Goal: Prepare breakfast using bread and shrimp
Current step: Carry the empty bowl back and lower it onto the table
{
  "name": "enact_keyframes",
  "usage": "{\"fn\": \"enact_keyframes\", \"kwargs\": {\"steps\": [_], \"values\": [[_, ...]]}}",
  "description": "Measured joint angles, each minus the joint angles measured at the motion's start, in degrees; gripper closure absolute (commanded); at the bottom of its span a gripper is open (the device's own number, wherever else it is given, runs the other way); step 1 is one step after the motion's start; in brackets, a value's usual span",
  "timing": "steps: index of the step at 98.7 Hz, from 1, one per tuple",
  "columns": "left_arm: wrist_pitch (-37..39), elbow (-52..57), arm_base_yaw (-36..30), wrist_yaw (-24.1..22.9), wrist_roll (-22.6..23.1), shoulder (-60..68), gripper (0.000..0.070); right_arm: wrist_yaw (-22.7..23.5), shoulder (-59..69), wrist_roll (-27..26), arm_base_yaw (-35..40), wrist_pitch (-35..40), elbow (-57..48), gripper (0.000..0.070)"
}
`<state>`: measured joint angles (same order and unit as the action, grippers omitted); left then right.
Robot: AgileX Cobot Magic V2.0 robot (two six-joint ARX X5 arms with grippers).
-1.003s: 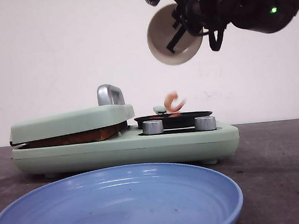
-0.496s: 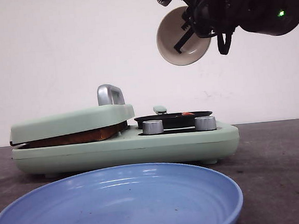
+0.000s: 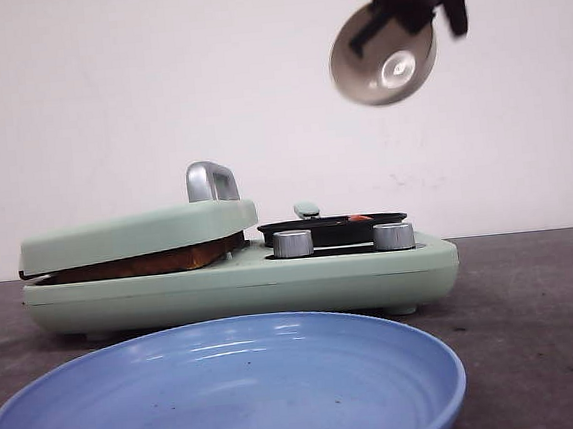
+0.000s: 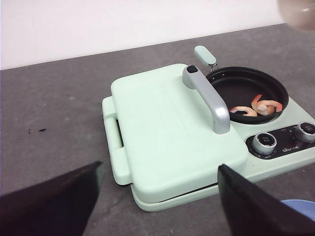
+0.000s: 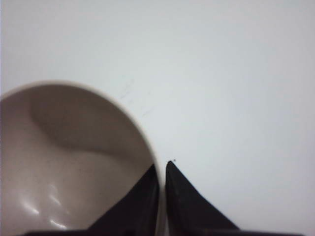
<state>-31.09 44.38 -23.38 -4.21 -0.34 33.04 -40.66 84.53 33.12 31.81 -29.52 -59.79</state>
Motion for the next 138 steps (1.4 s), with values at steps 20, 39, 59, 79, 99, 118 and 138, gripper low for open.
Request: {"fn": "enact_keyframes", "kwargs": {"steps": [20, 39, 59, 79, 99, 118, 138], "values": [[0.0, 0.0, 0.0, 0.0, -0.3, 0.0, 0.0271, 8.1, -7.3, -15.1, -2.7, 30.4, -11.7, 0.0690], [0.0, 0.0, 0.0, 0.3, -0.4, 0.0, 0.0271, 19.6, -7.6, -26.9, -9.7, 59.3, -23.2, 0.0690], [0.0, 0.0, 0.0, 1.0, -0.4, 0.0, 0.0271, 32.2, -7.1, -33.6, -19.2, 71.7, -24.1, 0.0690], [0.0, 0.0, 0.0, 1.1, -0.4, 0.0, 0.0271, 45.3, -2.8, -37.3, -28.8, 77.0, -24.1, 0.0690], [-0.1, 0.0, 0.0, 1.1, -0.4, 0.0, 0.0271, 48.0, 3.6, -38.2, -33.3, 78.6, -24.1, 0.0690], [-0.2, 0.0, 0.0, 1.1, -0.4, 0.0, 0.0271, 49.0, 10.0, -38.7, -33.8, 75.6, -24.1, 0.0690], [-0.9, 0.0, 0.0, 1.1, -0.4, 0.0, 0.0271, 51.0, 16.8, -39.4, -33.8, 72.3, -24.1, 0.0690]]}}
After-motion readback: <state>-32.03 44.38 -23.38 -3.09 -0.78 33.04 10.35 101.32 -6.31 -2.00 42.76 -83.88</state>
